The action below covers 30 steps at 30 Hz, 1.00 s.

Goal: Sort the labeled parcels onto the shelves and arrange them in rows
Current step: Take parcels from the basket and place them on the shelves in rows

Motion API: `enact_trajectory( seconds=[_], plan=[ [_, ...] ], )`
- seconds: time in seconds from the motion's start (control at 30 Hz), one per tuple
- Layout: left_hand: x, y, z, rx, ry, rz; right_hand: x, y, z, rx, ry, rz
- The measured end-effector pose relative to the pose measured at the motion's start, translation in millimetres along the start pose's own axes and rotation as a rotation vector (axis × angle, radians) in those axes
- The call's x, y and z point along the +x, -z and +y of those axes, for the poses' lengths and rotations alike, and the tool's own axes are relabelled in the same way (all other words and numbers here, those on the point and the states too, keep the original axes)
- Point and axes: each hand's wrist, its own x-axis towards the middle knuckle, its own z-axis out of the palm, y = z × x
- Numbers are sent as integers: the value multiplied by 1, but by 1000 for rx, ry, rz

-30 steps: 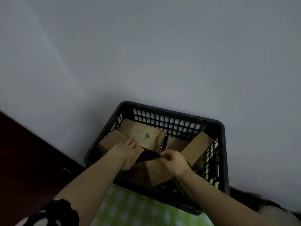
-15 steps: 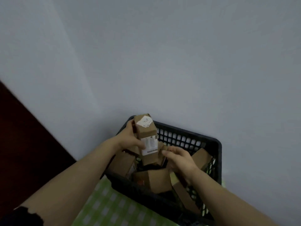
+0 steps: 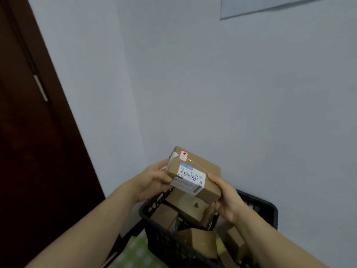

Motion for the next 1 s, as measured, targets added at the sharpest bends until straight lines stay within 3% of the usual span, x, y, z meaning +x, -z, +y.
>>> enact_trajectory(
  seconds=[0.27, 0.63, 0.83, 1.0],
  plan=[
    [-20, -2, 15, 256, 31, 314, 3, -23, -14, -130, 180, -83],
    [-28, 7, 36, 247, -67, 359, -1, -25, -32, -249, 196, -133],
    [-34, 10, 60, 217, -125, 365, -5, -35, -41, -483, 144, -296],
    [-47, 4, 62, 164, -143, 389, -3, -51, -40, -429, 214, -345]
  ],
)
